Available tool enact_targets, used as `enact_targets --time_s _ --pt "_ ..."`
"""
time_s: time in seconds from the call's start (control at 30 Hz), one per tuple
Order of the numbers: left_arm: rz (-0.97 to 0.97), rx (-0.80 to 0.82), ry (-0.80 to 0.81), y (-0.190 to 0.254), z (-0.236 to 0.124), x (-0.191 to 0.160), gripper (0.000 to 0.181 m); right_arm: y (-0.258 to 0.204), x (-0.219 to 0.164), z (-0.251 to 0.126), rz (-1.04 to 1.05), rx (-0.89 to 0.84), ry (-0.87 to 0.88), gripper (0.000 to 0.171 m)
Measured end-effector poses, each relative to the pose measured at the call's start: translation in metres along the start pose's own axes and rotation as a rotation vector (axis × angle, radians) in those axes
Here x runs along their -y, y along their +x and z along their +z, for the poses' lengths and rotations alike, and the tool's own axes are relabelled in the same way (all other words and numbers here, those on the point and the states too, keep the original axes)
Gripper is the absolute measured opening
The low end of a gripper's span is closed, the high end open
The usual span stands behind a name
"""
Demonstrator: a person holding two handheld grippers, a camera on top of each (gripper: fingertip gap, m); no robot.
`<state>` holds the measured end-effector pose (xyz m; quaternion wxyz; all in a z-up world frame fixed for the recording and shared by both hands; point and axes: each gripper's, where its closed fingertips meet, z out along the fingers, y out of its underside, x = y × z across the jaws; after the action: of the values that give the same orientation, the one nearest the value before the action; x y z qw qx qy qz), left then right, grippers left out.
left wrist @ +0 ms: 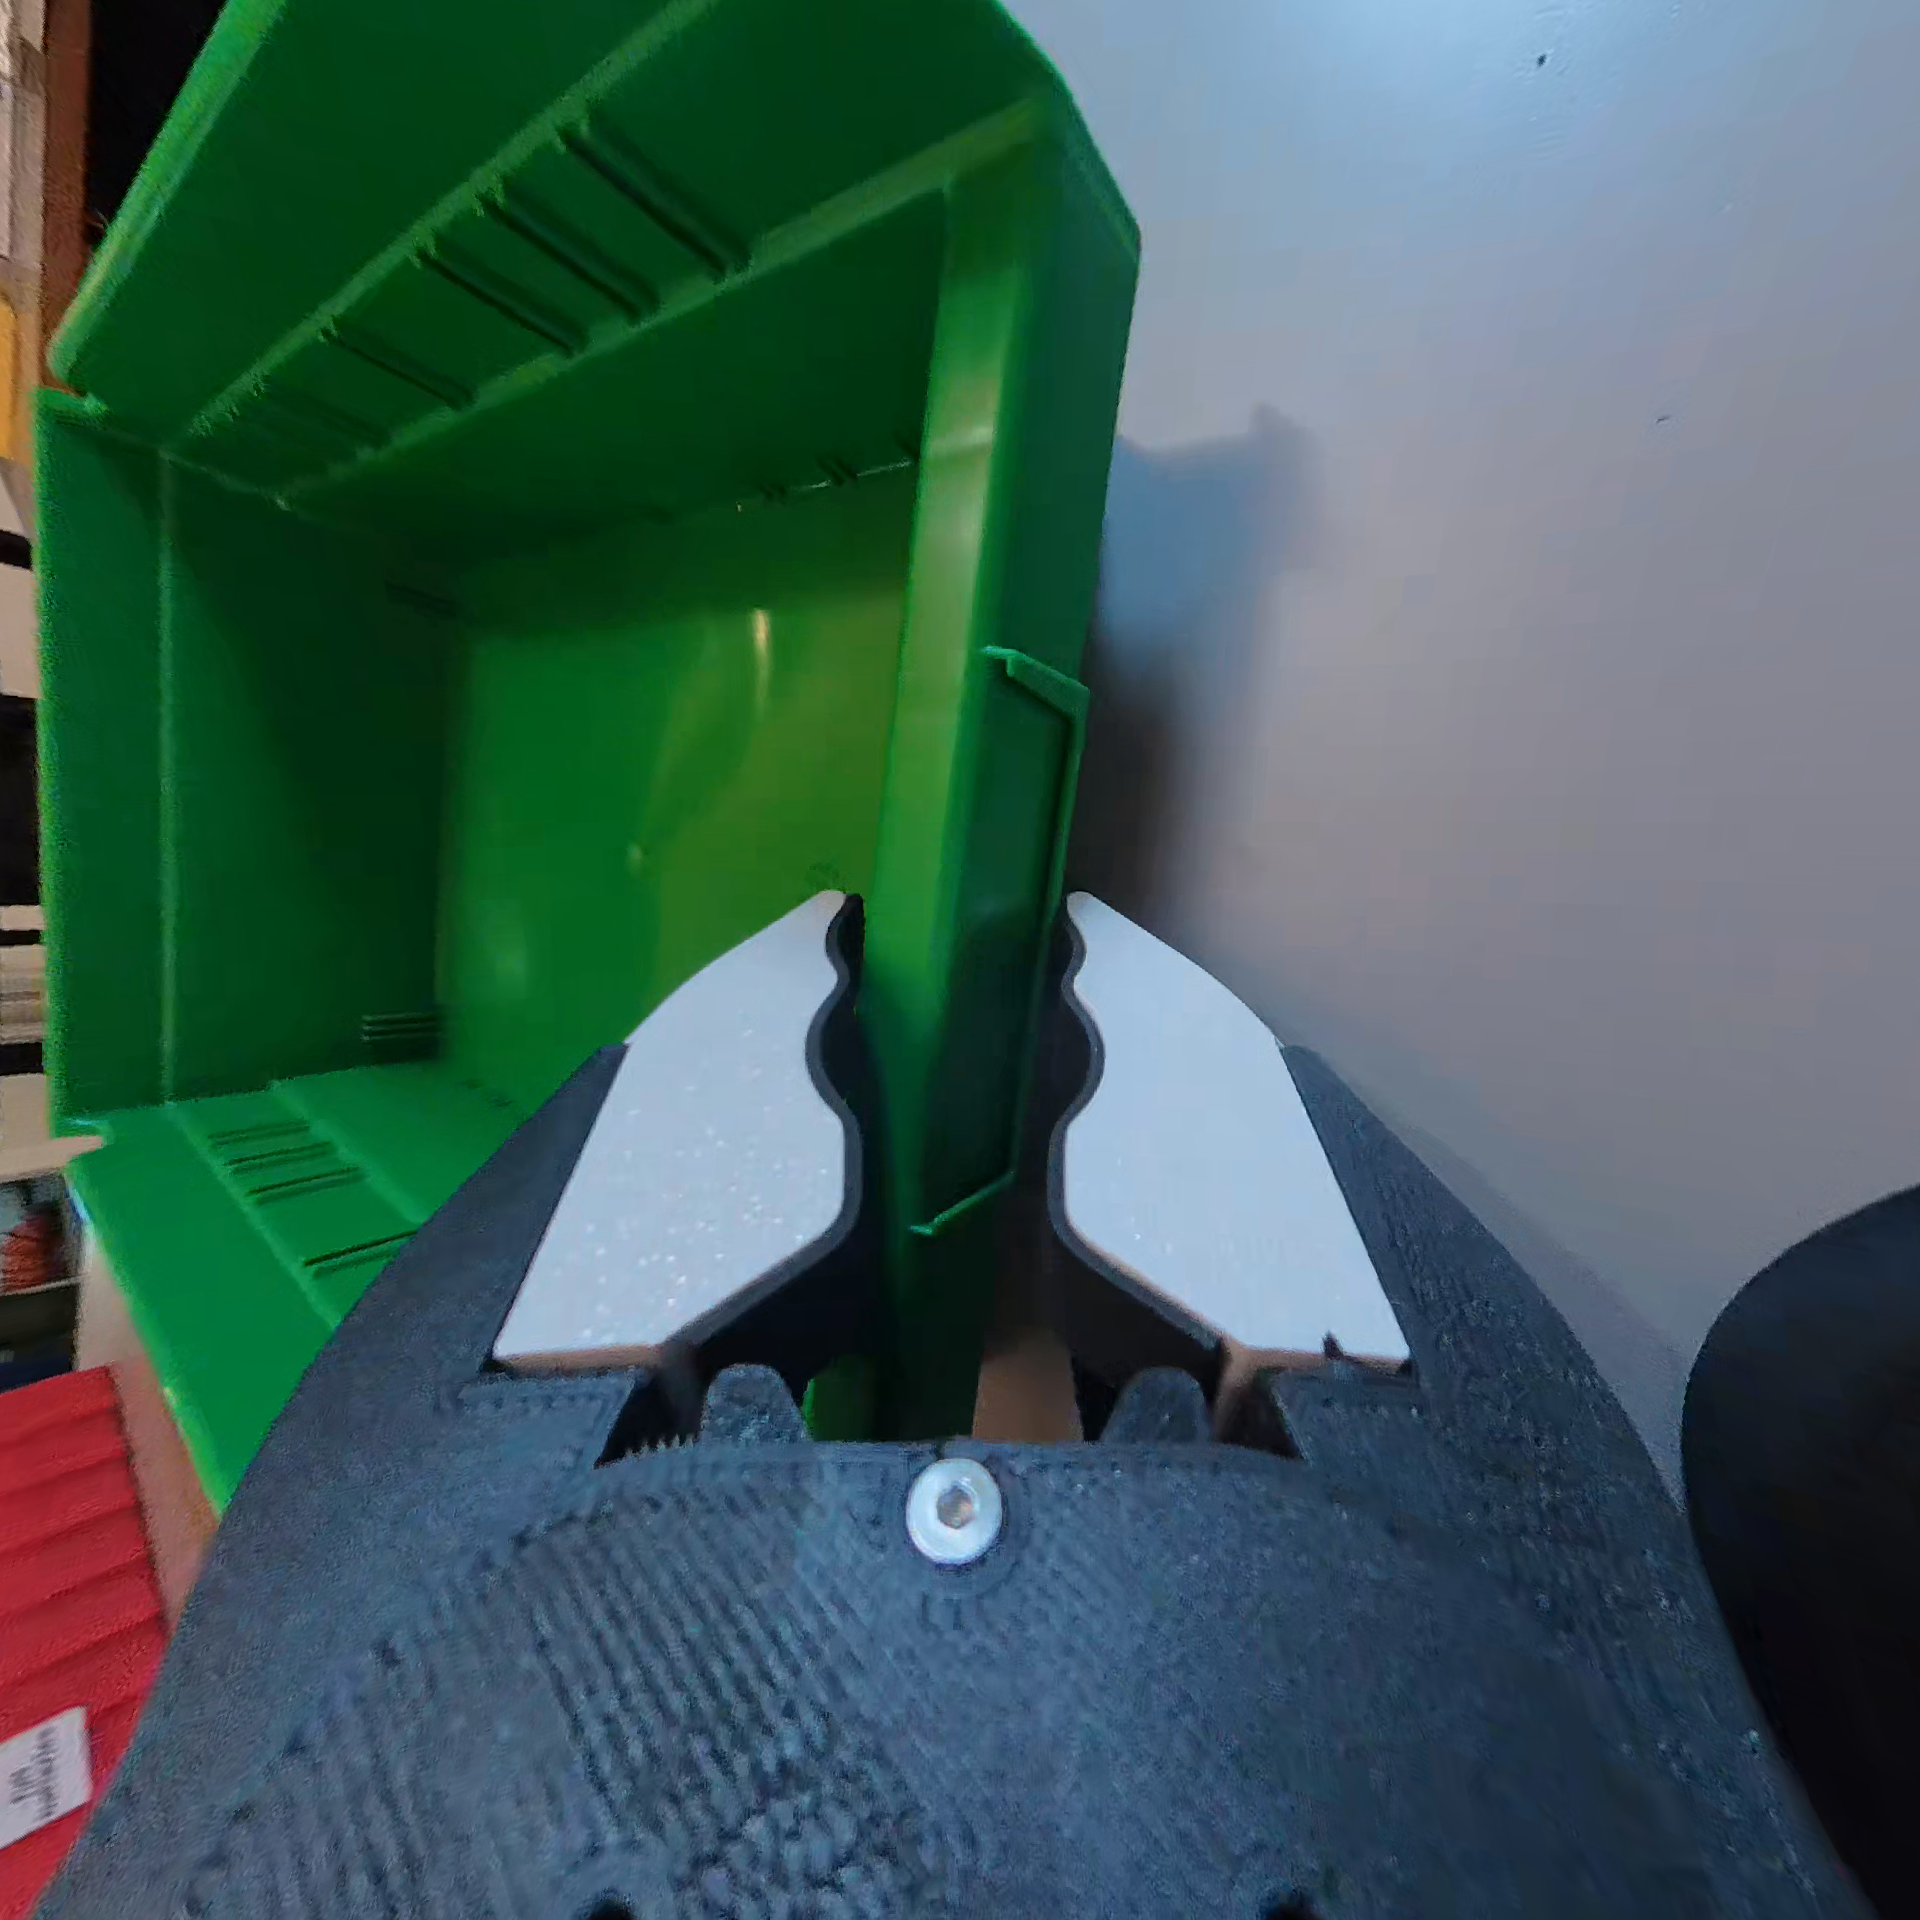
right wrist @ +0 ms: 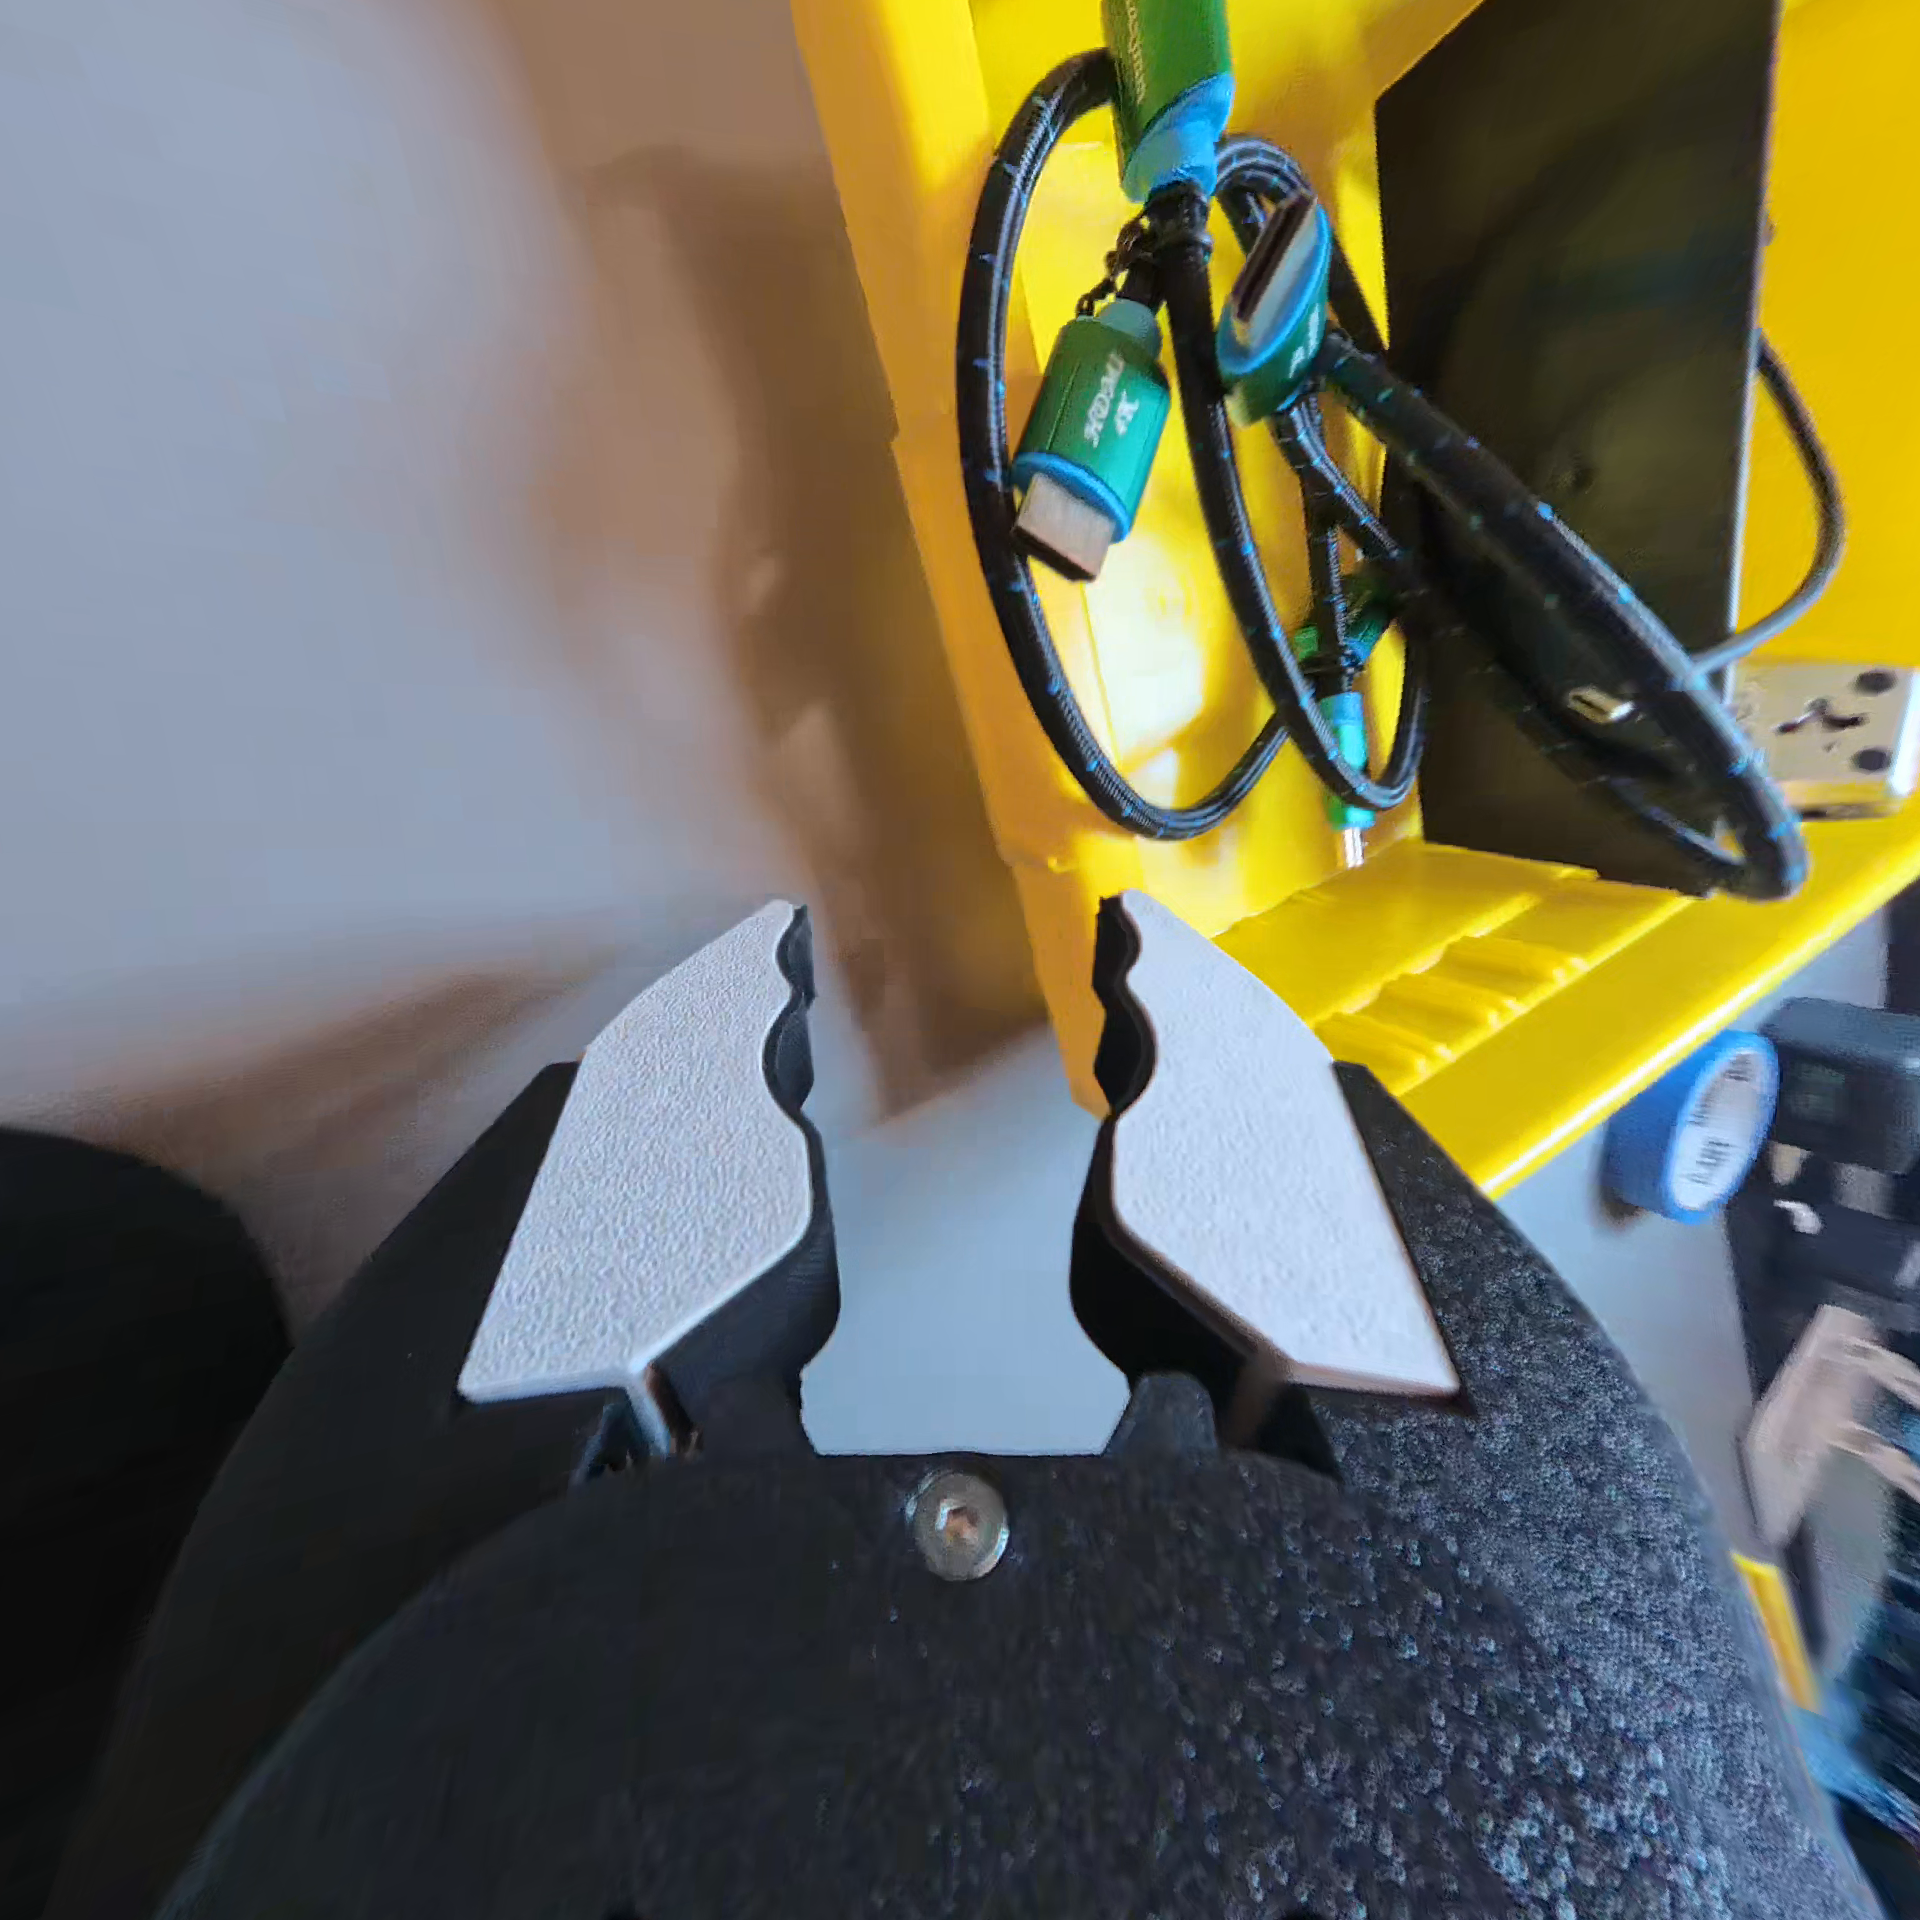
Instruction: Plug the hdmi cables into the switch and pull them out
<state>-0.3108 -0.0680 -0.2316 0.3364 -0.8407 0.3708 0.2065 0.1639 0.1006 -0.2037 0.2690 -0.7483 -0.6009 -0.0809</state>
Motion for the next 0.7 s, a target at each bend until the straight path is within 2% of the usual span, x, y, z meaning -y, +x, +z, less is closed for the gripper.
enact_targets --time_s 0.17,0.3,0.37,0.43,0.5,0.53,0.6,0.7 --pt "0.084 -0.01 0.064 0.017 0.0 0.028 0.034 0.017 0.008 0.024 -0.111 -0.078 -0.123 0.049" --pt "0.159 -0.057 0.127 0.04 0.0 0.059 0.034 0.023 0.023 0.031 -0.155 -0.111 -0.09 0.039" --pt "0.195 -0.092 0.165 0.052 0.0 0.077 0.034 0.025 0.019 0.039 -0.177 -0.132 -0.127 0.039" --pt "0.233 -0.123 0.198 0.064 0.001 0.095 0.034 0.024 0.012 0.05 -0.187 -0.148 -0.163 0.047" --pt "0.263 -0.148 0.237 0.075 0.0 0.111 0.035 0.026 0.012 0.052 -0.209 -0.18 -0.161 0.035" --pt "0.277 -0.155 0.283 0.079 -0.002 0.121 0.035 0.025 0.014 0.053 -0.212 -0.175 -0.145 0.029" --pt "0.267 -0.177 0.378 0.082 -0.015 0.141 0.039 0.023 0.018 0.052 -0.272 -0.198 -0.102 0.028" --pt "0.132 -0.264 0.513 0.084 -0.047 0.168 0.045 0.012 0.016 0.045 -0.312 -0.213 -0.064 0.028"
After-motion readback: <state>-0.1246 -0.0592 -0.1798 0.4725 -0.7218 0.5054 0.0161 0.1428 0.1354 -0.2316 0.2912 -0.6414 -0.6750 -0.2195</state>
